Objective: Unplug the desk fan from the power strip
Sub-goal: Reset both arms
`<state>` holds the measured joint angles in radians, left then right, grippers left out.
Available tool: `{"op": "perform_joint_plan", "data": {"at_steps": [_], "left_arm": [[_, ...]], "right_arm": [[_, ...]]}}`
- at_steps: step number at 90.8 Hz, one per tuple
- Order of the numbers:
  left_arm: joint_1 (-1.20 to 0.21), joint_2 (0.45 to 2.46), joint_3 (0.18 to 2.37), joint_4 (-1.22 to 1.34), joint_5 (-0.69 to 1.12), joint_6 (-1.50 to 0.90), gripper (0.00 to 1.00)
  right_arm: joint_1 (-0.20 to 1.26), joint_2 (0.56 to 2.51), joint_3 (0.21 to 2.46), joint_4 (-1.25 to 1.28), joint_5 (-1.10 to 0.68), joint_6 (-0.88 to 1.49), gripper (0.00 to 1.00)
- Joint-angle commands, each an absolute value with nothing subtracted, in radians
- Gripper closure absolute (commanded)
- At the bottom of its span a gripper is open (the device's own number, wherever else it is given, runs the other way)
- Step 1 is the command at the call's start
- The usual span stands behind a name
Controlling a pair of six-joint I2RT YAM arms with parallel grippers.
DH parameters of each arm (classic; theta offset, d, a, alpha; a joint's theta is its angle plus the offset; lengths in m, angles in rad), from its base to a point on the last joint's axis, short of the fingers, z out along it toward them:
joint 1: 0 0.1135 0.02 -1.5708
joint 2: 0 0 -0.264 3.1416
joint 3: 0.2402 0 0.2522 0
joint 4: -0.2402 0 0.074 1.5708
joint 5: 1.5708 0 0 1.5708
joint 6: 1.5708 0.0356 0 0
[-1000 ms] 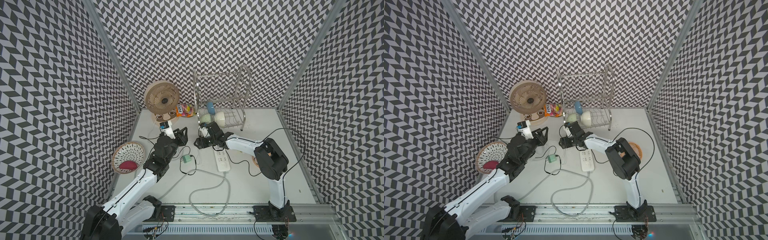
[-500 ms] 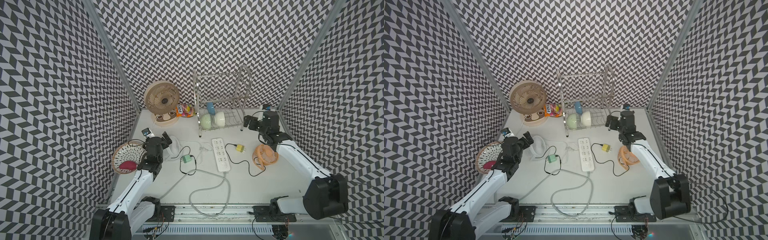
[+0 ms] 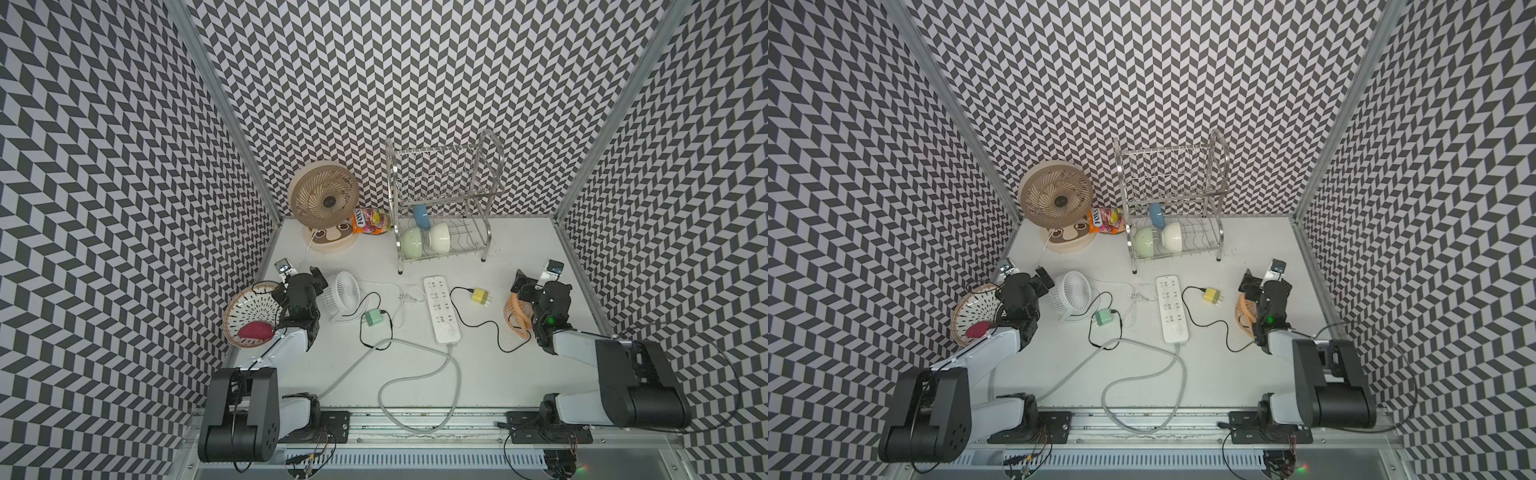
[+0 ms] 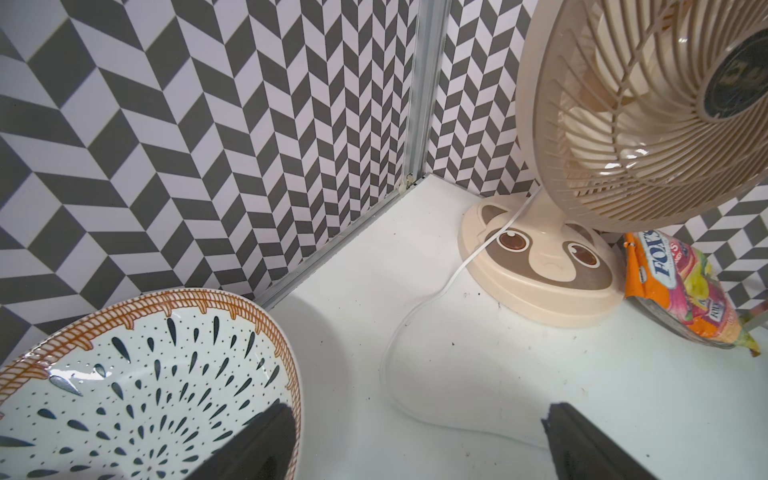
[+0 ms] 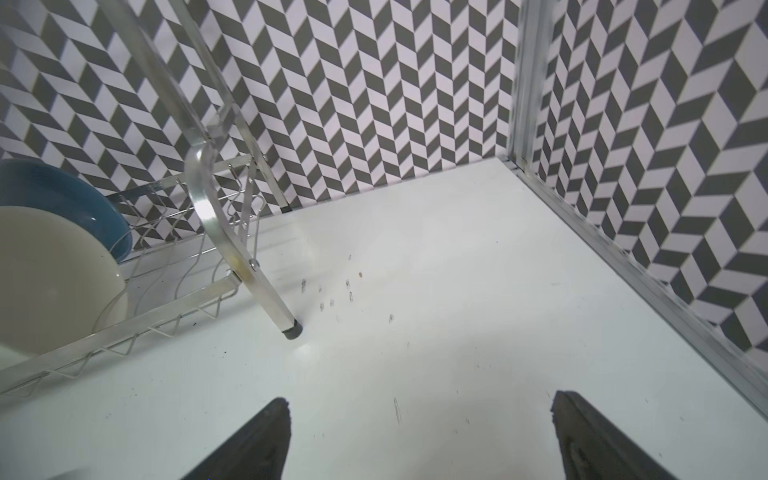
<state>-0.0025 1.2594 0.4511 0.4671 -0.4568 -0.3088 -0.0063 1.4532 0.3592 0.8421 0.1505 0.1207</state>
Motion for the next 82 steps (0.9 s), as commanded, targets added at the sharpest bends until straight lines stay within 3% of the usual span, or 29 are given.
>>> {"op": "perform_joint_plan", "data": {"at_steps": [1, 14, 23, 33, 41, 47, 68, 82], "left_arm": [[0.006, 1.275, 0.361, 0.724, -0.477, -0.259, 0.01], [0.005, 1.362, 0.313, 0.925, -0.467, -0.191, 0.02], [0.002, 1.453, 0.277, 1.082, -0.389, -0.163, 0.02], [-0.045, 1.520, 0.294, 1.121, -0.283, -0.051, 0.03], [-0.026, 1.571, 0.215, 1.352, -0.257, -0.054, 0.00], [-0.032, 1.537, 0.249, 1.233, -0.267, -0.066, 0.00], [-0.071, 1.550, 0.228, 1.295, -0.325, -0.027, 0.00], [-0.024, 1.563, 0.277, 1.206, -0.228, -0.050, 0.00]], "right_arm": [[0.037, 1.505, 0.332, 1.090, 0.109, 0.007, 0.03], [0.049, 1.567, 0.209, 1.389, 0.139, 0.012, 0.01], [0.048, 1.522, 0.270, 1.197, 0.139, 0.012, 0.00], [0.049, 1.549, 0.245, 1.299, 0.143, 0.017, 0.01], [0.048, 1.525, 0.271, 1.201, 0.138, 0.011, 0.01], [0.049, 1.538, 0.259, 1.250, 0.144, 0.018, 0.01], [0.049, 1.527, 0.269, 1.211, 0.138, 0.011, 0.00], [0.049, 1.528, 0.267, 1.216, 0.139, 0.013, 0.00]]}}
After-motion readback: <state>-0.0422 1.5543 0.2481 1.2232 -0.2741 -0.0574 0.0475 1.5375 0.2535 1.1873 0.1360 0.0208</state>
